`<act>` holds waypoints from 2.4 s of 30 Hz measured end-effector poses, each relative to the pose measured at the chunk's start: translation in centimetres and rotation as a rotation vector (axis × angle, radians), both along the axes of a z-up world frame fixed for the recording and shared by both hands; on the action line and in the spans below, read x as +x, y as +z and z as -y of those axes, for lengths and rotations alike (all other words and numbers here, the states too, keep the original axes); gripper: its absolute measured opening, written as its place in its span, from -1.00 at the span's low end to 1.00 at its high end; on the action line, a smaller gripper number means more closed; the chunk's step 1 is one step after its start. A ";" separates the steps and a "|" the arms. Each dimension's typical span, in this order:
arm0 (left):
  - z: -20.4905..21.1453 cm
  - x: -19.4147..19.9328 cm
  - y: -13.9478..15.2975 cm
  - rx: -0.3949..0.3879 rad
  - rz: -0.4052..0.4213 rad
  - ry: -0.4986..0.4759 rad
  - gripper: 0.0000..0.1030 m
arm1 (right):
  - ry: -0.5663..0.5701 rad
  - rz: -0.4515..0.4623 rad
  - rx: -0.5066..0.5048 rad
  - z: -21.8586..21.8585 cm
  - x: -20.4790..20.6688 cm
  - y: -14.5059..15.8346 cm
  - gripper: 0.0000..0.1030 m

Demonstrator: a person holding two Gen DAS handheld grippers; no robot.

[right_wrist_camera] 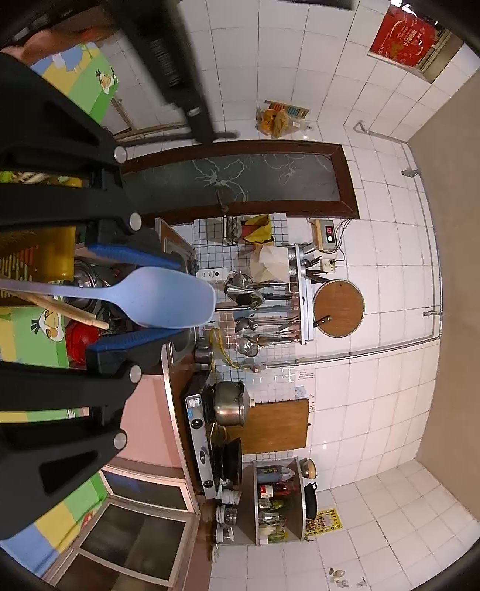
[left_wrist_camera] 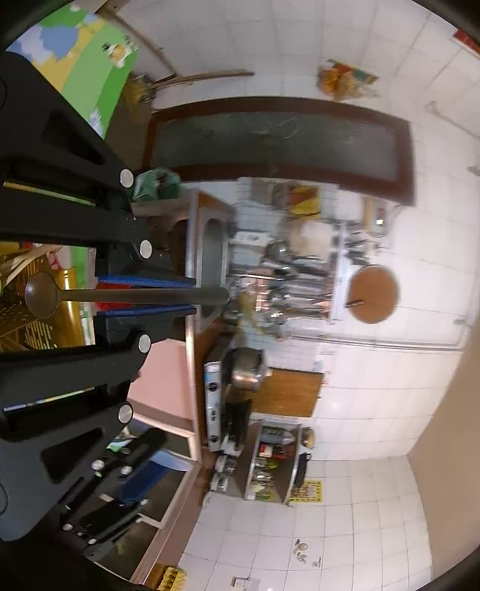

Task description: Organize utensils

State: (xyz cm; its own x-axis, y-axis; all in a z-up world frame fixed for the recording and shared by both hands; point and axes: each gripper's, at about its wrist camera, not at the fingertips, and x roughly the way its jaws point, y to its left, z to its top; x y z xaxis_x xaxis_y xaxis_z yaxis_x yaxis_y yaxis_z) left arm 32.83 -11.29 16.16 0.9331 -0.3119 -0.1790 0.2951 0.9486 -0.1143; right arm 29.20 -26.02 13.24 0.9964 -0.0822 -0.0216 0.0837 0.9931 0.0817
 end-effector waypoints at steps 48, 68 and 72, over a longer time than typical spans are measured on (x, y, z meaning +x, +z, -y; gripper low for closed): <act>-11.8 -25.1 -11.1 0.095 -0.143 0.175 0.90 | 0.012 -0.312 -0.020 -3.7 -21.7 -9.2 0.91; -12.4 -26.8 -16.6 0.130 -0.104 0.204 0.90 | -0.013 -0.258 -0.021 -4.4 -24.4 -13.2 0.91; -12.2 -27.0 -16.6 0.140 -0.088 0.205 0.90 | -0.019 -0.261 0.002 -3.9 -24.4 -13.4 0.91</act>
